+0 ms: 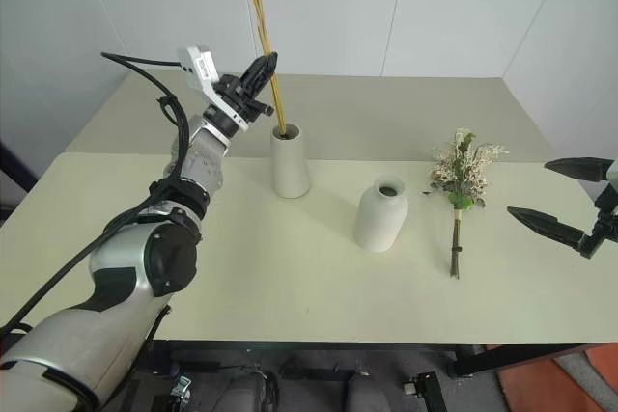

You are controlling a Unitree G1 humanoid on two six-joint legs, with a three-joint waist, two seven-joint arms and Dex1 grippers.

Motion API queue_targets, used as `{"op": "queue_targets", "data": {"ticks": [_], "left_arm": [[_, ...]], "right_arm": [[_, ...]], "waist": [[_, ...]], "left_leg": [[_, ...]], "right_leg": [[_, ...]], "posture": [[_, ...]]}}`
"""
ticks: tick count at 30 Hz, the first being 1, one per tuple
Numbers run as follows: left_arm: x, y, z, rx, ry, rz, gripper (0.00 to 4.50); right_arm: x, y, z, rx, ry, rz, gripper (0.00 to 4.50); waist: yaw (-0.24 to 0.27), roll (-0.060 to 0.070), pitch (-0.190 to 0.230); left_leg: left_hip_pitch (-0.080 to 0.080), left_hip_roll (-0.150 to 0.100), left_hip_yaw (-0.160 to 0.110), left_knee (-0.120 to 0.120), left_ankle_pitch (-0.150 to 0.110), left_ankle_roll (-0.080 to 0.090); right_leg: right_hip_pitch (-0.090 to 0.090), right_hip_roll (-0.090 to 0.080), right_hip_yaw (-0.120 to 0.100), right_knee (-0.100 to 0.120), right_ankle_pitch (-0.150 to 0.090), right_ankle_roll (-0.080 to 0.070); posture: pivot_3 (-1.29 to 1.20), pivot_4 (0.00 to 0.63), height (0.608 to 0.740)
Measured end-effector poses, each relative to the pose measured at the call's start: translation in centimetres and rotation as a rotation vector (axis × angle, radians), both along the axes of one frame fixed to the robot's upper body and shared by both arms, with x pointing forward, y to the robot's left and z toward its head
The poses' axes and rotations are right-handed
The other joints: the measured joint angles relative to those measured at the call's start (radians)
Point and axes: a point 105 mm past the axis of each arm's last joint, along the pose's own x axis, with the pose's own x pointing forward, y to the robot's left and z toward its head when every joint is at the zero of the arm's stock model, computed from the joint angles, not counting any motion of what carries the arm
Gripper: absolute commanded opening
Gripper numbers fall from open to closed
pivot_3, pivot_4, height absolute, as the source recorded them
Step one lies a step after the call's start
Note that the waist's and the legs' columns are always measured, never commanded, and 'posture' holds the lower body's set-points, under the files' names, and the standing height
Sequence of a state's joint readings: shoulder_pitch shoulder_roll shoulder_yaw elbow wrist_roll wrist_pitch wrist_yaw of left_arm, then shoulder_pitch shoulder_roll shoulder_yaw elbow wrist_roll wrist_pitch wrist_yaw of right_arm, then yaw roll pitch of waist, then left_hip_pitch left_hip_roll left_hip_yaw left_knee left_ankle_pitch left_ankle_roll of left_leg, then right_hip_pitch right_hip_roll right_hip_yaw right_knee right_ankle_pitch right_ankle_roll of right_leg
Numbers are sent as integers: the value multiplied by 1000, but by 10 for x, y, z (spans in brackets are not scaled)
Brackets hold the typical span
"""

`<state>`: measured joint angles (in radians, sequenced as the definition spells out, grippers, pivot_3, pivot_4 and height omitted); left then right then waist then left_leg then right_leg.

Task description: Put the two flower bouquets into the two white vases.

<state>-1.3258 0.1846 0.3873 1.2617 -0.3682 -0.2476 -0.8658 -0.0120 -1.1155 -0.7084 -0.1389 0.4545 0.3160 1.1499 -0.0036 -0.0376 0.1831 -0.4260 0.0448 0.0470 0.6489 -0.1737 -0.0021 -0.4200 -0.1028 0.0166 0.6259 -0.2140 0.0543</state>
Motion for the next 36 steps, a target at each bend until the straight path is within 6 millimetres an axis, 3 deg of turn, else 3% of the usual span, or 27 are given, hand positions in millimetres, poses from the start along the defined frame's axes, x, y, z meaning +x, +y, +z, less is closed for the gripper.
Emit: {"op": "queue_targets", "data": {"ticks": [8,12,19,23,27,30,33,36], "left_arm": [[-2,-8,-18,144,-17,12,23],[-4,-9,-21,159,-23,-9,924],[-8,-11,-19,229,-63,-32,3191],[-8,5,-24,311,-67,2,4433],[-11,29,-23,332,-66,17,4433],[-24,49,-7,297,-97,-21,4433],[-45,73,9,321,-127,-43,4433],[-66,93,10,399,-111,-39,4433]], "right_arm": [[0,1,-1,2,-3,3,4500],[0,1,-1,2,-2,3,4500],[1,2,-3,2,8,6,4500],[1,2,-4,4,12,4,4500],[2,0,-5,8,17,-3,4500],[4,0,-8,7,25,-8,4500],[6,-3,-11,12,32,-24,4500],[10,-6,-18,19,55,-40,4500]], "waist": [[1,0,0],[1,0,0],[0,0,0],[-7,0,0],[-11,0,0],[-12,0,0],[-15,1,0],[-14,1,-1]], "left_leg": [[0,0,0,0,0,0],[0,0,0,0,0,0],[0,0,0,0,0,0],[0,0,0,0,0,0],[0,0,0,0,0,0],[0,1,0,0,0,0],[0,1,0,0,0,0],[2,1,0,0,0,0]], "right_leg": [[0,0,0,0,0,0],[0,0,0,0,0,0],[0,0,0,0,0,0],[0,0,0,0,0,0],[0,0,0,1,0,0],[-1,0,0,1,0,0],[-1,1,0,1,0,0],[0,1,1,2,0,0]], "posture": [[0,150,740],[0,150,740],[0,150,740],[0,150,740],[0,150,740],[0,150,740],[0,150,740],[0,150,740]]}}
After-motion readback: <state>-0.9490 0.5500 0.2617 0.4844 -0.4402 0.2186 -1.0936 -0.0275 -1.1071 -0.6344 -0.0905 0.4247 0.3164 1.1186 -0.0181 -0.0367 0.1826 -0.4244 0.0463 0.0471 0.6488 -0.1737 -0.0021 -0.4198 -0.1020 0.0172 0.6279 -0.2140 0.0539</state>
